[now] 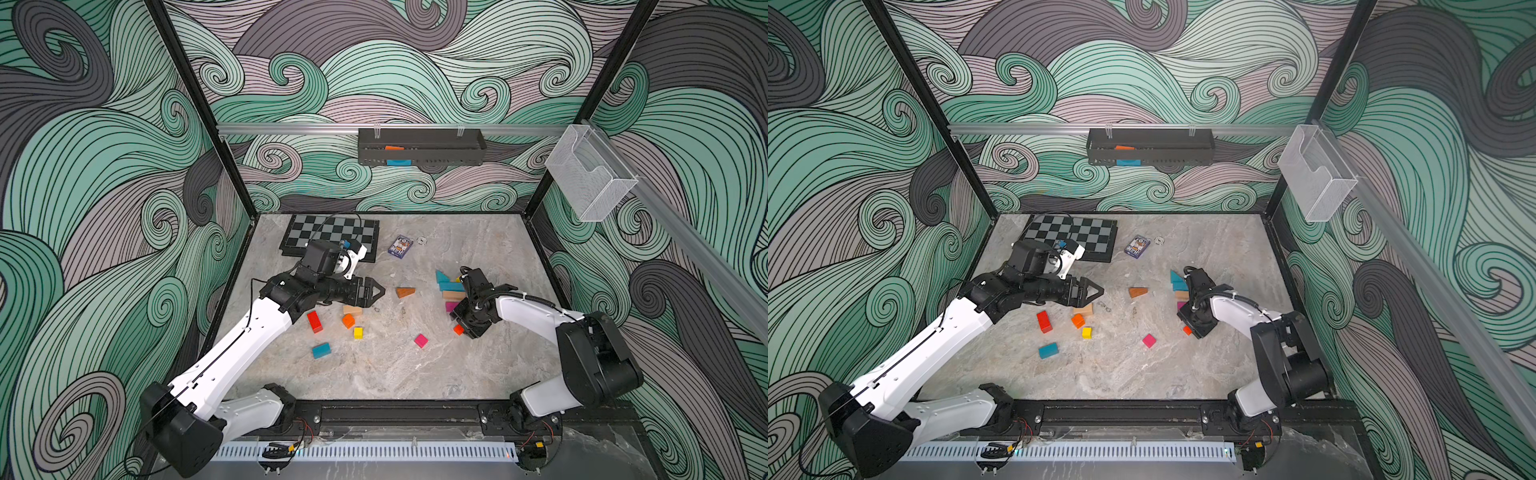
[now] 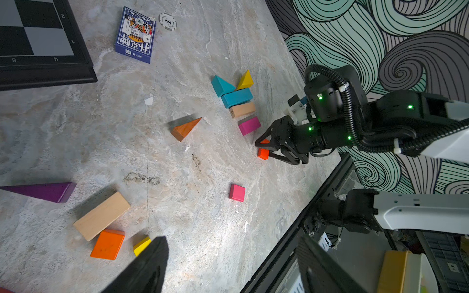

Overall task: Assemble a carrot with building blocks
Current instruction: Place the building block at the center of the board, then pick up the building block from the center of the board.

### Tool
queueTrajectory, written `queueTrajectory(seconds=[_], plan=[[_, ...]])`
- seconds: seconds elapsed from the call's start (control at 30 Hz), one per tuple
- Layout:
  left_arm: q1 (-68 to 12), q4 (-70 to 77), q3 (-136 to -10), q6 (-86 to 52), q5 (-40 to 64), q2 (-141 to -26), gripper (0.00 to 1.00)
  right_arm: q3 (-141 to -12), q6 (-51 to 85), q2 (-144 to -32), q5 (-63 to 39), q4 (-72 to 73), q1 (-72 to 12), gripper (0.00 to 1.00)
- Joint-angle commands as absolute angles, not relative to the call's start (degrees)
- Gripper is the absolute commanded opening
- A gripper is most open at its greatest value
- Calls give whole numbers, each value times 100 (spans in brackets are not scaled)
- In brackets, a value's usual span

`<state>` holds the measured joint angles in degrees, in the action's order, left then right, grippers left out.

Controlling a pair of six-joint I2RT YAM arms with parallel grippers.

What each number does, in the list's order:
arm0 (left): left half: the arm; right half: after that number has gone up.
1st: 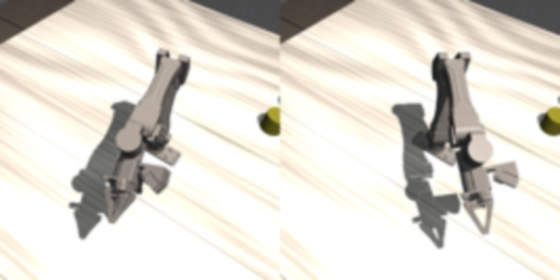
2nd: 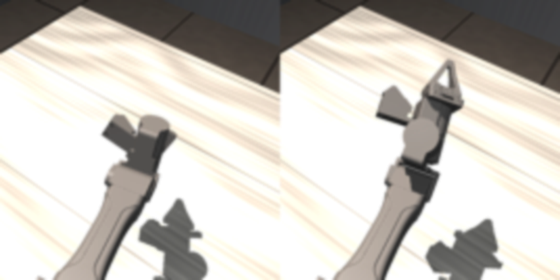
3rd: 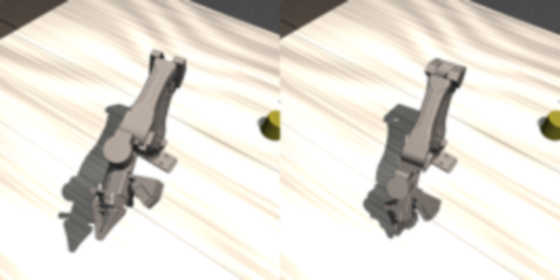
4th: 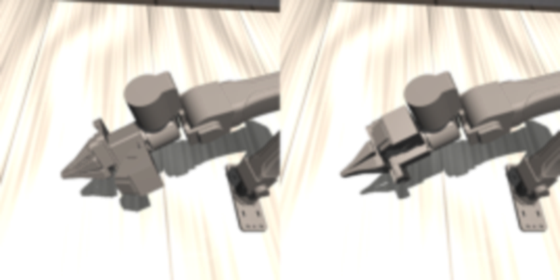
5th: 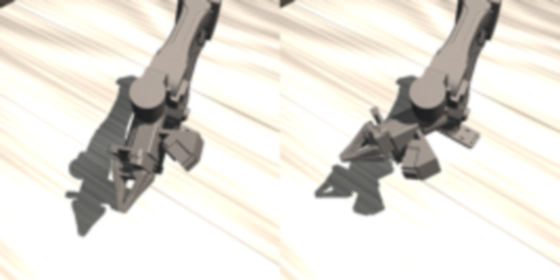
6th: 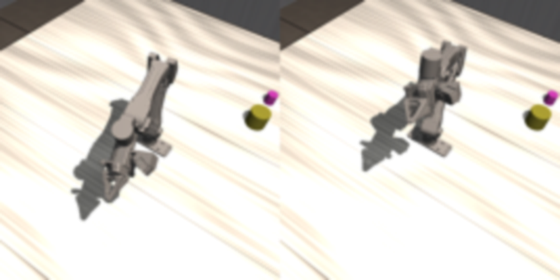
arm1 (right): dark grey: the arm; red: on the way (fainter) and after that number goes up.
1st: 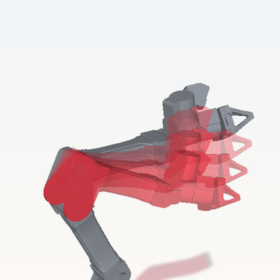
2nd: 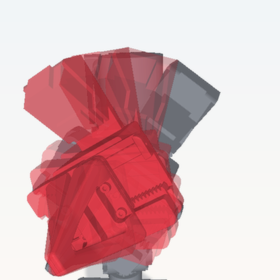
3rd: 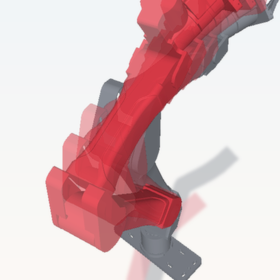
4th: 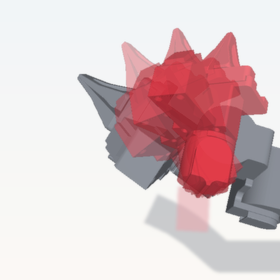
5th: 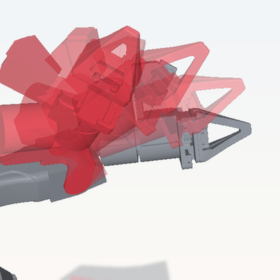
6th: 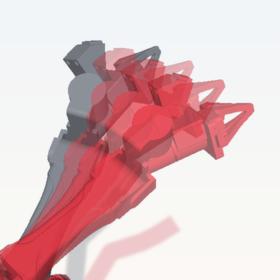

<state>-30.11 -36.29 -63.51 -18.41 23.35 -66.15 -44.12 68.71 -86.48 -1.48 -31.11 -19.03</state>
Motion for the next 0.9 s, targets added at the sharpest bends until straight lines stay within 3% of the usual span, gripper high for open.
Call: queueTrajectory(seconds=[0.0, 0.23, 0.33, 0.5, 0.73, 0.87], plan=[[-3006, -3659, -6304, -1699, 2495, -6539, 81, -4529, 6851, -8727, -135, -3020, -1874, 65], [-3393, -3833, -6099, -1588, 2251, -6715, 76, -5040, 5577, -8302, -277, -3557, -1895, 73], [-3879, -3808, -6030, -1607, 1936, -6972, 74, -5278, 4758, -7962, -330, -3939, -1890, 82], [-4607, -3790, -6080, -1939, 1624, -7755, 74, -5666, 3764, -7594, -51, -4532, -1894, 86], [-5274, -3331, -6047, -2158, 1081, -8573, 74, -5734, 3331, -7161, 125, -4760, -1830, 89], [-5544, -3203, -6205, -2007, 782, -9039, 75, -5762, 3245, -6862, -52, -4819, -1749, 97]])
